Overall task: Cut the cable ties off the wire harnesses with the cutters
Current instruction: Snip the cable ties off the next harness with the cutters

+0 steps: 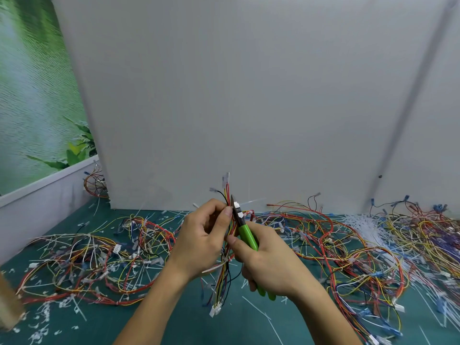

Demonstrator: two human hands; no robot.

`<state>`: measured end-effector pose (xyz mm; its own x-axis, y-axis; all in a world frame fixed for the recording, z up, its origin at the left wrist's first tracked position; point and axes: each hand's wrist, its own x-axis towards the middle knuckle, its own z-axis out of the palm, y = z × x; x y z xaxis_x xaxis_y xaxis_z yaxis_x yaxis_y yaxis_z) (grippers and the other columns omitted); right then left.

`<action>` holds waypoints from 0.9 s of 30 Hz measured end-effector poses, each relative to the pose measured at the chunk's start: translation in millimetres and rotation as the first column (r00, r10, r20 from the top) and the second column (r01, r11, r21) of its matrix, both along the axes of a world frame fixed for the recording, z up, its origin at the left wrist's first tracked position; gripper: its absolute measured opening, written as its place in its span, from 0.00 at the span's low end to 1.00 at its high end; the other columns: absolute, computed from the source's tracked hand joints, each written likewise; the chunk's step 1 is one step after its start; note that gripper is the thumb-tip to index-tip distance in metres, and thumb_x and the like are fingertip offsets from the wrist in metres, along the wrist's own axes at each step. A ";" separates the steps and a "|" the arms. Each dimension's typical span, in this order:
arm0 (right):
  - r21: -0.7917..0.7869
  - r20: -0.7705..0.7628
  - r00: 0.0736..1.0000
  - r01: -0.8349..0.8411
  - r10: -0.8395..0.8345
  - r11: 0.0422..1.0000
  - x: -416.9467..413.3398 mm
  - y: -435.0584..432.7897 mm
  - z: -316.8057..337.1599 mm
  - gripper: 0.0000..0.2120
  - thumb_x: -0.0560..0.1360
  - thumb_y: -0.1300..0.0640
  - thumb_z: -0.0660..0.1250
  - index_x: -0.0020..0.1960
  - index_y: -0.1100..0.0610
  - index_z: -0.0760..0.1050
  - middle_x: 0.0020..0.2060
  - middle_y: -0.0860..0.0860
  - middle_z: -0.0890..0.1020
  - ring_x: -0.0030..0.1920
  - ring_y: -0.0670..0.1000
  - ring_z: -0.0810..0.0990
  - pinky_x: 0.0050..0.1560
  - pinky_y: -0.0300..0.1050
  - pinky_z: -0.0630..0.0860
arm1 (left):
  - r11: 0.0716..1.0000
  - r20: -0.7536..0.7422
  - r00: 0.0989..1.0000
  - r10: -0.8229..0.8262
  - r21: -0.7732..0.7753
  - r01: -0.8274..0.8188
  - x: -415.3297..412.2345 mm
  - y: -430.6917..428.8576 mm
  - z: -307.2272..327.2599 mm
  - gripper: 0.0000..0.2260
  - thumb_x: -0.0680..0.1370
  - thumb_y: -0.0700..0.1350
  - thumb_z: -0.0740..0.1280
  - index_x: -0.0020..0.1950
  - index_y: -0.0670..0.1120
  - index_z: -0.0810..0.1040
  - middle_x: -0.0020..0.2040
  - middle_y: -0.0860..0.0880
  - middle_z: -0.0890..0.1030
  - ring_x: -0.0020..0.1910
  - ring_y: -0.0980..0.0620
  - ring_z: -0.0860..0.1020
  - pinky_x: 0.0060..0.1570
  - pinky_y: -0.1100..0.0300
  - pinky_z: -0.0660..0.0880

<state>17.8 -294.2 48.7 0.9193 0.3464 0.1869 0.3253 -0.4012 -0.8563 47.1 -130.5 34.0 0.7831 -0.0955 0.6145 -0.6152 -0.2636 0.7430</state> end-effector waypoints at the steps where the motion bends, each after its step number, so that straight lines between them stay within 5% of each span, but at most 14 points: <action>1: 0.000 0.003 1.000 -0.005 0.005 1.000 0.0 0.0 0.2 0.12 0.83 0.50 0.65 0.48 0.58 0.71 0.34 0.55 0.72 0.27 0.54 0.75 0.25 0.47 0.76 | 1.000 -0.005 1.000 -0.007 0.000 0.007 0.4 0.9 -0.3 0.09 0.82 0.54 0.63 0.44 0.55 0.77 0.30 0.56 0.73 0.29 0.57 0.69 0.30 0.63 0.67; 12: -0.035 -0.069 0.997 -0.047 0.044 0.998 -3.1 -1.9 3.9 0.14 0.82 0.47 0.66 0.54 0.59 0.71 0.34 0.57 0.77 0.30 0.53 0.79 0.35 0.54 0.84 | 0.998 -0.051 0.999 0.004 0.062 -0.001 0.1 2.9 -1.0 0.11 0.82 0.55 0.61 0.45 0.52 0.76 0.30 0.53 0.71 0.30 0.54 0.69 0.31 0.48 0.69; 17: -0.126 0.091 0.995 0.051 -0.040 0.991 -1.4 0.0 1.2 0.09 0.81 0.48 0.66 0.47 0.53 0.74 0.30 0.49 0.75 0.29 0.51 0.74 0.35 0.54 0.78 | 1.000 -0.066 0.998 -0.005 0.020 0.006 1.3 1.6 -1.0 0.11 0.81 0.55 0.61 0.45 0.50 0.76 0.30 0.54 0.71 0.29 0.53 0.67 0.29 0.55 0.66; 27: -0.128 0.070 0.995 0.074 -0.066 0.989 -3.2 1.1 4.2 0.13 0.81 0.45 0.66 0.48 0.55 0.74 0.33 0.51 0.74 0.31 0.51 0.73 0.38 0.55 0.79 | 0.998 -0.018 0.999 0.037 0.058 -0.036 1.8 2.2 -0.5 0.09 0.82 0.54 0.62 0.43 0.55 0.76 0.30 0.55 0.71 0.29 0.56 0.68 0.29 0.59 0.67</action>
